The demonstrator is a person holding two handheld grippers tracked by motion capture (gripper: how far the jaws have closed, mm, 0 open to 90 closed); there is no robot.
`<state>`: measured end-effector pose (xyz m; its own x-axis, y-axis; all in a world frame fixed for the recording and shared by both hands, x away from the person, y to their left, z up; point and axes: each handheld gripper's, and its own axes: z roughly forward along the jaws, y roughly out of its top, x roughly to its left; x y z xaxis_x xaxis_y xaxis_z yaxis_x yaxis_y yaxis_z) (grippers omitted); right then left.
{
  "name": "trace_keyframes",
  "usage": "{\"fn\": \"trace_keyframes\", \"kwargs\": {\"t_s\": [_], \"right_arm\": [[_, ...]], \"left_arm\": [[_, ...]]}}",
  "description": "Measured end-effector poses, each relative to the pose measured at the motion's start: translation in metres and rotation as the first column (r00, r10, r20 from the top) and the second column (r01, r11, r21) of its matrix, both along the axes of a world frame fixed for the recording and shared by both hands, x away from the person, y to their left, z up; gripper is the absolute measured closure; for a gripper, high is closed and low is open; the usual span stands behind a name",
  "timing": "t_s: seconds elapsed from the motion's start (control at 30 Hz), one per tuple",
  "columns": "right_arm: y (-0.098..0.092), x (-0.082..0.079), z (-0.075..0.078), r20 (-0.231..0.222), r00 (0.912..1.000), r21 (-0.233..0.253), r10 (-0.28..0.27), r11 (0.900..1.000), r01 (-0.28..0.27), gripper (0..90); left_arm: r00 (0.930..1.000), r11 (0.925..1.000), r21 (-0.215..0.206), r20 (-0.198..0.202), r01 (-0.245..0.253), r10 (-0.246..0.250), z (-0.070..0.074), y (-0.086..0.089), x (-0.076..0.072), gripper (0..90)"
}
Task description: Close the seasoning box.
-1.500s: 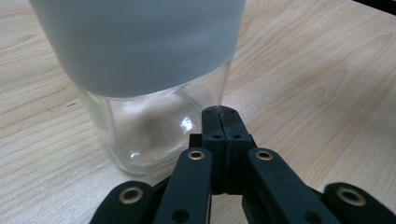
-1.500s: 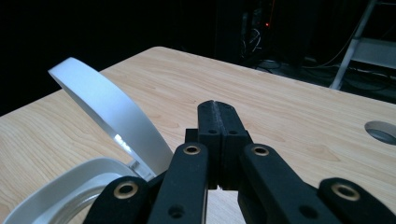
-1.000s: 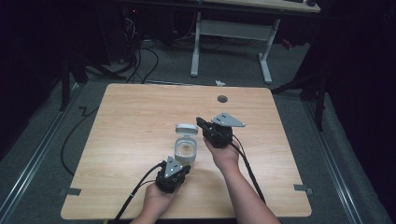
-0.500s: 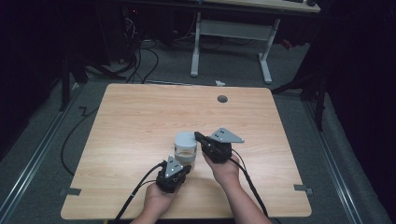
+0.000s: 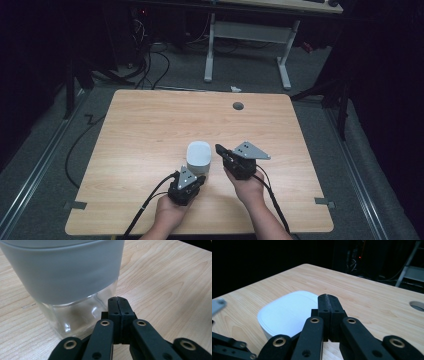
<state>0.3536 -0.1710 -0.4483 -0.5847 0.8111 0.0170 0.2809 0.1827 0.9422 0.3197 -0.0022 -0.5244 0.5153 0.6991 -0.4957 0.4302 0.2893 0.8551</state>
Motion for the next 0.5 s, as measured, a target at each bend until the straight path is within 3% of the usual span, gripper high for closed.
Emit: {"fn": "trace_keyframes", "kwargs": {"t_s": [0.17,0.23,0.27,0.33,0.37,0.4,0.43,0.47,0.5], "right_arm": [[-0.030,-0.006,-0.014,-0.034,0.9974,-0.025,-0.064,0.998,0.063,89.7],[-0.038,-0.007,-0.016,-0.044,0.9957,-0.023,-0.082,0.996,0.081,89.0],[-0.053,-0.009,-0.022,-0.056,0.9916,-0.024,-0.116,0.993,0.115,87.3],[-0.061,-0.011,-0.025,-0.065,0.9885,-0.029,-0.137,0.990,0.135,85.7],[-0.079,-0.015,-0.032,-0.082,0.9801,-0.041,-0.181,0.983,0.178,80.7],[-0.079,-0.015,-0.032,-0.082,0.9801,-0.041,-0.181,0.983,0.178,80.7],[-0.093,-0.018,-0.038,-0.098,0.9710,-0.048,-0.218,0.976,0.214,73.4],[-0.093,-0.018,-0.038,-0.098,0.9710,-0.048,-0.218,0.976,0.214,73.4],[-0.101,-0.021,-0.041,-0.101,0.9660,-0.057,-0.238,0.971,0.233,70.8]], "left_arm": [[0.9995,0.9993,0.019,-0.001,0.032,-0.032,0.003,0.020,-0.011,84.4],[0.9996,0.9989,0.036,0.003,0.030,-0.030,0.003,0.037,-0.012,82.5],[1.0000,0.9984,0.057,0.008,0.005,-0.005,0.002,0.052,-0.011,78.3],[0.9999,0.9977,0.066,0.011,-0.013,0.012,0.001,0.060,-0.009,75.5],[0.9980,0.9949,0.080,0.022,-0.061,0.059,0.000,0.078,-0.004,69.0],[0.9980,0.9949,0.080,0.022,-0.061,0.059,0.000,0.078,-0.004,65.7],[0.9935,0.9872,0.112,0.026,-0.113,0.111,-0.002,0.097,0.004,62.4],[0.9935,0.9872,0.112,0.026,-0.113,0.111,-0.002,0.097,0.004,59.3],[0.9882,0.9795,0.131,0.031,-0.153,0.150,-0.003,0.109,0.008,59.3]]}}
